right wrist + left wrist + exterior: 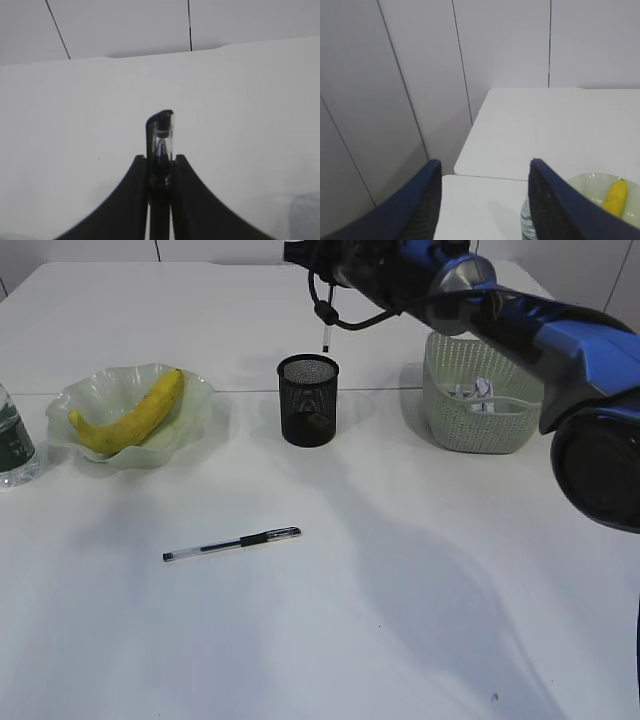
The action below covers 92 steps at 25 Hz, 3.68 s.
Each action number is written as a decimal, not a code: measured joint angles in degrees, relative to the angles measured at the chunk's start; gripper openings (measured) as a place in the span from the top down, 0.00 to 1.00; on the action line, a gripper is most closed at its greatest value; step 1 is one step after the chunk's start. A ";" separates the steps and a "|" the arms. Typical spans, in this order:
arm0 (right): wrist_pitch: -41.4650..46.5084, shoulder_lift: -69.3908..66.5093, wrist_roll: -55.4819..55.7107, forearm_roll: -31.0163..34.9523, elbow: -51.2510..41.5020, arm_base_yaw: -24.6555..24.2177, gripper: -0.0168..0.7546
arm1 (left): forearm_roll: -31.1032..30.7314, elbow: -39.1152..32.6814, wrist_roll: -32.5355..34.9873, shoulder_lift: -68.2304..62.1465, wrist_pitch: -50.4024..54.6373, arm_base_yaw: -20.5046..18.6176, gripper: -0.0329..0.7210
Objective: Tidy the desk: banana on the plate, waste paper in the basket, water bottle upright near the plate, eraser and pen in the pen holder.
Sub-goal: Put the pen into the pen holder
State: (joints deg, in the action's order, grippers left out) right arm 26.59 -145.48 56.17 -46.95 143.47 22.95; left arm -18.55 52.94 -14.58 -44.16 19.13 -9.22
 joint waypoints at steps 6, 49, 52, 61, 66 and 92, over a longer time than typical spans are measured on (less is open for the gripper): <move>-0.10 -1.26 0.44 0.00 0.00 0.00 0.87 | 0.00 0.00 0.00 0.00 0.00 0.00 0.44; -2.80 -6.35 0.84 0.00 0.00 0.00 0.86 | 0.00 0.00 0.00 0.00 0.00 0.00 0.44; -2.89 -6.35 0.84 0.00 0.00 0.00 0.85 | 0.00 0.00 0.00 0.00 0.00 0.00 0.44; -3.11 -6.35 0.84 0.00 0.00 0.00 0.84 | 0.00 0.00 0.00 0.00 0.00 0.00 0.44; -3.11 -6.35 0.84 0.00 0.00 0.00 0.83 | 0.00 0.00 0.00 0.00 0.00 0.00 0.44; -2.03 -6.35 -0.19 -1.57 0.00 0.00 0.79 | 0.00 0.00 0.00 0.00 0.00 0.00 0.44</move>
State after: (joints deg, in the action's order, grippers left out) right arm 24.55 -151.82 55.97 -48.53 143.47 22.95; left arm -18.55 52.94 -14.58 -44.16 19.13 -9.22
